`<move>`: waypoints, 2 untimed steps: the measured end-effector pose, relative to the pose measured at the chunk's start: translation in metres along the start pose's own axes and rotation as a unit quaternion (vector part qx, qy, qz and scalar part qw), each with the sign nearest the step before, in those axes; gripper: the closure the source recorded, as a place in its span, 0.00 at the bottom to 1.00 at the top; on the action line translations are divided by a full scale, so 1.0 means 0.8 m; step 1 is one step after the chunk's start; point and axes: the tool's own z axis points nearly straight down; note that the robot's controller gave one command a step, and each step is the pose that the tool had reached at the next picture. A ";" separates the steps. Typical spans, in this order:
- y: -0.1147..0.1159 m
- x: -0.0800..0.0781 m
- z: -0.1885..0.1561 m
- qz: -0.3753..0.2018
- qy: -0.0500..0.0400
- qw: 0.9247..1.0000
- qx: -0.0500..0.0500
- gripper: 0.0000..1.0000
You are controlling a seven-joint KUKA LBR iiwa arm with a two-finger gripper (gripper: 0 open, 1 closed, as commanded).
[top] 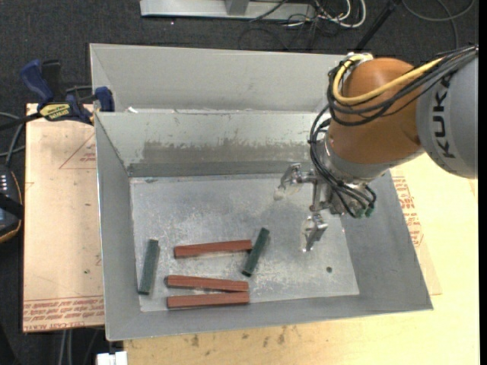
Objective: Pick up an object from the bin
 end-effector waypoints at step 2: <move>0.032 -0.036 0.138 -0.097 0.002 0.995 -0.001 0.00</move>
Offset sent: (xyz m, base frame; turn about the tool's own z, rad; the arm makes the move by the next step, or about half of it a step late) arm 0.0117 0.0235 -0.1425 -0.2845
